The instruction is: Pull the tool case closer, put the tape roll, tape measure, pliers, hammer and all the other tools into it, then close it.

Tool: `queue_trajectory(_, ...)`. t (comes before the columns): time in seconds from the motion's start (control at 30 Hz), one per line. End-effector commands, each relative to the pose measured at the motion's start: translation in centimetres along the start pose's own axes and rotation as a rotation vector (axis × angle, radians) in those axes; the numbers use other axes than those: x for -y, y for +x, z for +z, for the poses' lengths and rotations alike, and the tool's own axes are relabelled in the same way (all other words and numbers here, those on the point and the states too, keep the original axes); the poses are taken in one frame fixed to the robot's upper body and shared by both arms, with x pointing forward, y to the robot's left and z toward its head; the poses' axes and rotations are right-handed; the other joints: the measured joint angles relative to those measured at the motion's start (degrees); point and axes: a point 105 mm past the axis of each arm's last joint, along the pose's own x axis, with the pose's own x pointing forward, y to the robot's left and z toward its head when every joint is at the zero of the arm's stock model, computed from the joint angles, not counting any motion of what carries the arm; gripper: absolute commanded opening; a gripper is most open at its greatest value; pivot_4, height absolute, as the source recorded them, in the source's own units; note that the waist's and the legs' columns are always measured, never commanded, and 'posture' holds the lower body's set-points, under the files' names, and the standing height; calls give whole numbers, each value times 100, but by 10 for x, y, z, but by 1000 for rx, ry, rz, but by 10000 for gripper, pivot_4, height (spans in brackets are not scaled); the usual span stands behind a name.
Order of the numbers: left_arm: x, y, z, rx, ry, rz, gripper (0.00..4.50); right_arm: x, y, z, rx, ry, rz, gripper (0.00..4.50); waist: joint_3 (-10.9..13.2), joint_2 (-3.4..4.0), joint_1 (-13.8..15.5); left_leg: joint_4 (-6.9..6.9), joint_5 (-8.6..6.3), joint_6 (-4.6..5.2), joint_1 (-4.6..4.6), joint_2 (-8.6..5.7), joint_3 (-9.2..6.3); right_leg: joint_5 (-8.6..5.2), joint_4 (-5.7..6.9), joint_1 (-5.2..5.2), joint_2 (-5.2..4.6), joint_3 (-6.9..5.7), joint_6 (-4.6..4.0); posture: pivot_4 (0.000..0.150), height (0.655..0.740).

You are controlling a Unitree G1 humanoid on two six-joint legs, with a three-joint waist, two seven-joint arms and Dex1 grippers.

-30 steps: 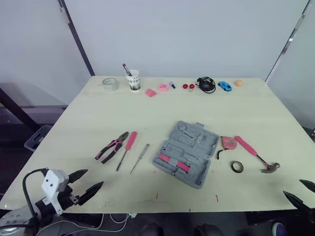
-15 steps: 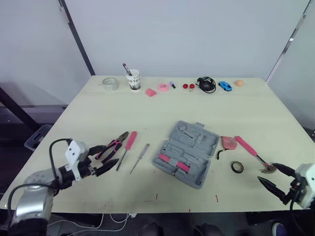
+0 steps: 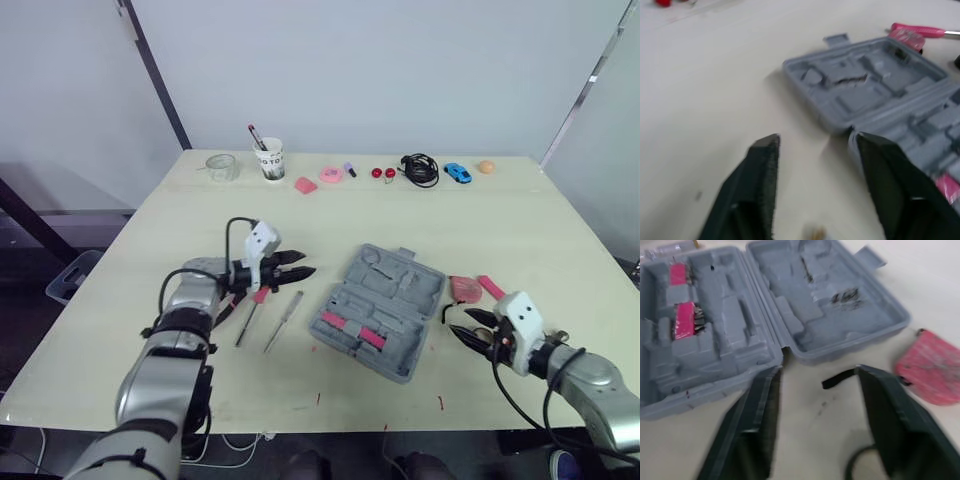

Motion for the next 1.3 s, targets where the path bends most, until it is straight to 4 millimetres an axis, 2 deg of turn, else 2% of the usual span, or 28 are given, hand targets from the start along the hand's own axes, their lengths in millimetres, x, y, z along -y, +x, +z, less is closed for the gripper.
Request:
queue_trajectory(0.03,1,8,-3,-54,24,-10,8006,-1,12,10,-19,-35,-2,6765,0,0,-5,-1,0,0,0,0,0,0,0,-1,0,0,0,1500,7400)
queue_trajectory(0.07,2,12,-5,-75,32,-13,2874,-2,17,10,-33,-42,2,1159,0,0,-4,-4,0,0,1,0,-2,0,0,-1,1,-1,0,1500,7400)
queue_trajectory(0.1,3,15,-6,-89,38,-15,731,-3,19,10,-43,-47,6,0,0,0,-5,-4,0,0,1,0,-2,0,0,-1,2,-1,0,1500,7400)
queue_trajectory(0.23,0,19,-9,-118,26,20,731,-2,25,7,-87,-72,1,0,1,-3,20,-4,0,0,-2,0,-4,0,2,-2,1,-2,1,1500,7400)
queue_trajectory(0.47,1,33,-28,-246,45,91,731,-3,35,-2,-205,-112,3,0,2,-4,20,-2,0,0,-4,-2,-4,2,4,-2,0,-1,3,1500,7400)
queue_trajectory(0.77,8,45,-35,-275,26,94,731,-5,43,-5,-227,-130,8,0,2,-4,3,-2,0,0,-2,-2,-5,2,9,-3,0,-1,3,1500,7400)
queue_trajectory(0.83,10,46,-36,-281,23,86,731,-8,42,-8,-247,-116,30,0,2,-5,5,-2,0,0,-2,-2,-5,2,10,-3,0,-1,3,1500,7400)
queue_trajectory(1.07,20,54,-38,-296,13,27,731,-12,48,-1,-210,-119,38,0,2,-5,17,-1,0,0,-2,-2,-5,2,14,-3,0,-1,3,1500,7400)
queue_trajectory(1.3,28,53,-45,-317,-6,-31,731,-12,45,-1,-202,-113,38,0,1,-5,15,2,0,0,0,-2,-5,2,21,-3,0,-1,3,1500,7400)
